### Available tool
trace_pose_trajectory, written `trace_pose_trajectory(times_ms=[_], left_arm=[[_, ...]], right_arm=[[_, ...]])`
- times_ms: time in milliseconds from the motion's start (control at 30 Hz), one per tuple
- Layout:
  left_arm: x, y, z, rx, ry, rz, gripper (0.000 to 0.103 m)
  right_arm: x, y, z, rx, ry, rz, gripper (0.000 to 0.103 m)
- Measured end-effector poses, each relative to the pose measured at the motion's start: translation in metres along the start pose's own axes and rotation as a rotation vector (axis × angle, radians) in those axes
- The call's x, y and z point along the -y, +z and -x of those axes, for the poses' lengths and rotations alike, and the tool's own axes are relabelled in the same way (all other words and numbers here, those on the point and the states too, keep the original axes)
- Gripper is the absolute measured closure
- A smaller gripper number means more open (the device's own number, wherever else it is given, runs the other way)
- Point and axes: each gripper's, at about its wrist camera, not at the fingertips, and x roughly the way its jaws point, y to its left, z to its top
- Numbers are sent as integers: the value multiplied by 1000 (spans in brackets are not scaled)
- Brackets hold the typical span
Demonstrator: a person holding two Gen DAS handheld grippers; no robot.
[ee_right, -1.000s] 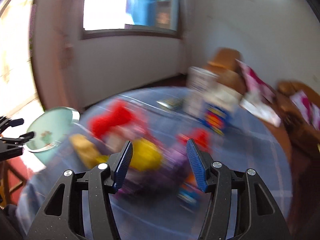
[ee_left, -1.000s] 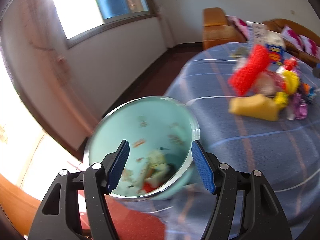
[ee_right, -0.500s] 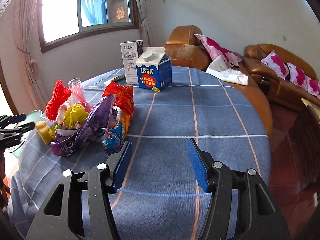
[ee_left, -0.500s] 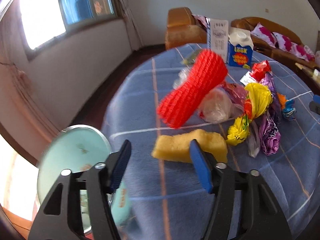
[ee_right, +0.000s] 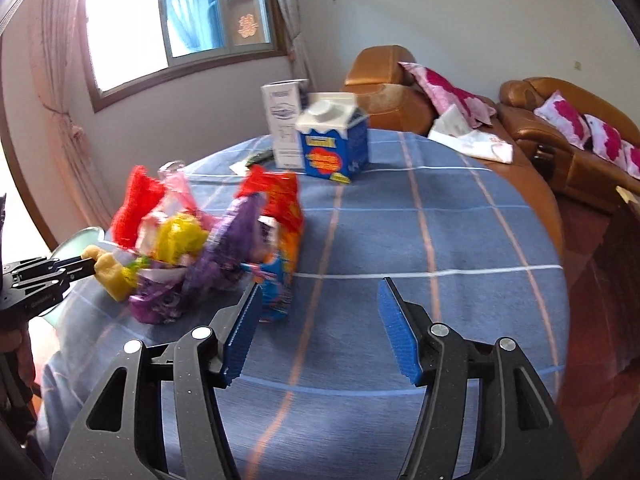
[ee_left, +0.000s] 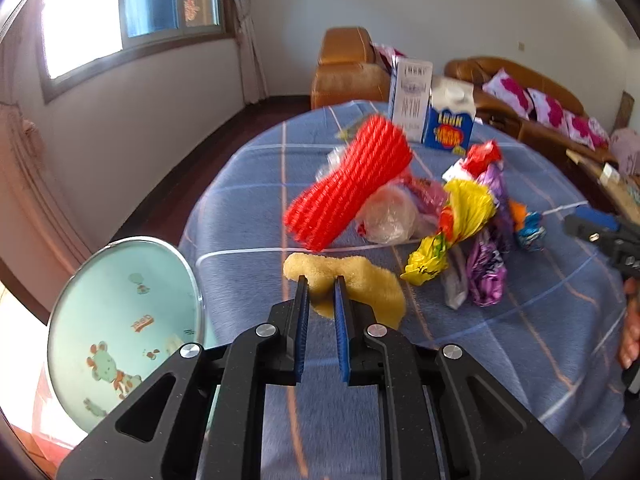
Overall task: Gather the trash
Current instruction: 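Move the left gripper to the yellow sponge and grasp it, then carry the sponge over the bin with the left gripper while the right gripper grasps the red-orange candy wrapper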
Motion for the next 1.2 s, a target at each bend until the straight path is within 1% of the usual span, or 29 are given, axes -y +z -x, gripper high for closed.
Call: trace_pose_trajectory(times_ms=[133, 167, 200, 233, 267, 300, 367, 400, 467, 533, 567, 600, 700, 767, 833, 933, 1000, 1067, 1133, 1200], left_arm=[[-6, -3, 16, 20, 9, 3, 91], [-10, -4, 18, 21, 12, 11, 91], [-13, -5, 19, 22, 13, 19, 91], [-15, -4, 18, 19, 14, 25, 91], [-19, -5, 18, 16, 16, 31, 91], [-22, -6, 18, 15, 19, 37, 91], [-27, -8, 19, 12, 18, 47, 91], [-29, -9, 19, 12, 17, 50, 91], [-32, -10, 20, 12, 17, 57, 91], [-35, -11, 22, 16, 17, 66, 91], [-36, -11, 24, 18, 18, 68, 91], [-37, -11, 25, 21, 19, 70, 91], [-40, -11, 30, 31, 28, 75, 91], [-41, -11, 32, 36, 33, 76, 91], [-43, -11, 35, 44, 44, 75, 91], [-47, -12, 38, 47, 47, 80, 91], [-49, -14, 37, 41, 48, 84, 91], [-52, -16, 35, 34, 47, 89, 91], [-53, -16, 33, 30, 46, 91, 91], [-54, -16, 33, 28, 44, 93, 91]], right_arm=[[-15, 4, -15, -59, 23, 2, 46], [-18, 4, -20, -81, 27, 6, 52], [-20, 3, -29, -121, 37, 14, 63], [-23, 2, -36, -156, 12, 33, 65], [-23, 1, -41, -187, -15, 54, 65], [-21, 1, -42, -196, -38, 65, 65], [-20, 3, -39, -165, -169, 146, 65], [-15, 4, -37, -151, -259, 197, 65], [0, 7, -36, -139, -350, 217, 64], [12, 8, -32, -128, -396, 211, 63], [20, 9, -26, -124, -388, 185, 62], [25, 9, -22, -120, -360, 152, 60], [40, 9, -7, -79, -237, -5, 60], [45, 10, -7, -68, -175, -93, 60], [49, 14, -12, -67, -135, -174, 60], [49, 19, -20, -73, -118, -251, 60], [55, 22, -29, -89, -105, -331, 60], [59, 24, -35, -104, -85, -381, 60], [64, 25, -48, -140, -61, -428, 60], [66, 23, -59, -166, -52, -451, 63]])
